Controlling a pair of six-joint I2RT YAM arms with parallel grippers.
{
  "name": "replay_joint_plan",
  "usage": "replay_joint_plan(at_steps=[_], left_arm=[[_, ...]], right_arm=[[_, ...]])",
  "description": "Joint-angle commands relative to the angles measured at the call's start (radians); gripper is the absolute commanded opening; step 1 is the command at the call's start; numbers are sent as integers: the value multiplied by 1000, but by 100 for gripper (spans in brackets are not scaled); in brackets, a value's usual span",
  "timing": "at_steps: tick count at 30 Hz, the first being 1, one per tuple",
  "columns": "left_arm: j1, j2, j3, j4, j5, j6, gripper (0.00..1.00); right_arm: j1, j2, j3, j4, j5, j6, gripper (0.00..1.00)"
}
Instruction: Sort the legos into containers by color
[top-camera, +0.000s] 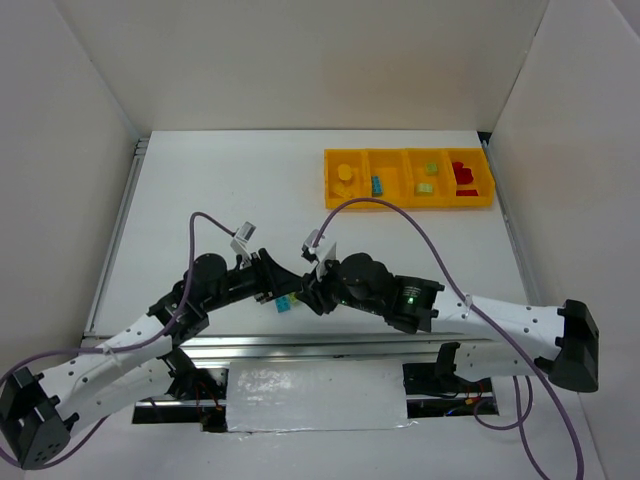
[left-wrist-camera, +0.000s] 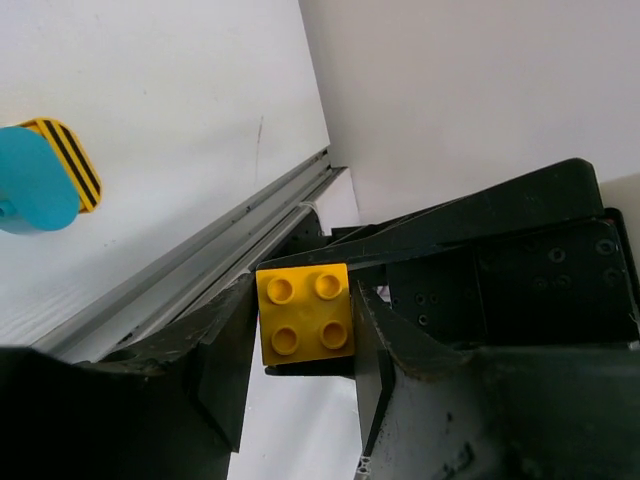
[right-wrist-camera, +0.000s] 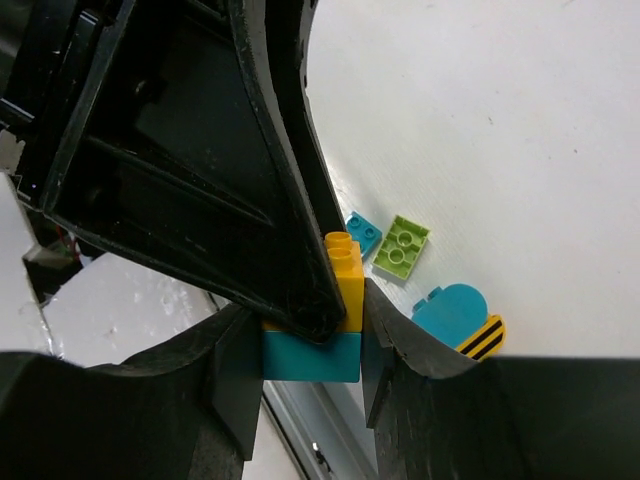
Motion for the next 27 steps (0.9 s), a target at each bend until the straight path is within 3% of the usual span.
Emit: replay_joint_plan(at_steps=[1, 2, 4, 6, 8, 14, 18, 21, 24, 25, 27], left_arm=[[-21, 3, 21, 93, 85, 18, 0], [-21, 0, 21, 96, 85, 19, 0], [-21, -6, 23, 103, 86, 25, 0], [-21, -23, 23, 103, 82, 31, 0], [-21, -46, 30, 87, 62, 42, 0], [-23, -89, 73, -9, 11, 82, 0], [-21, -84, 81, -9, 17, 85, 0], [-21, -77, 78, -9, 17, 84, 0], [-21, -73, 76, -8, 14, 84, 0], [-21, -73, 75, -9, 14, 85, 0], [-21, -73, 81, -22, 2, 91, 0]], right_arm=[[5, 50, 64, 34, 88, 24, 2], [5, 56, 67, 34, 92, 27, 3], [5, 56, 60, 38, 91, 34, 19], [7, 42, 40, 67, 65, 35, 43], [7, 13, 8, 95, 51, 37, 57], [4, -32, -24, 89, 34, 41, 63], [5, -61, -38, 104, 39, 44, 63], [5, -87, -52, 116, 33, 38, 56], [5, -96, -55, 117, 31, 32, 37], [5, -95, -51, 107, 31, 29, 25], [5, -88, -48, 97, 31, 26, 16]])
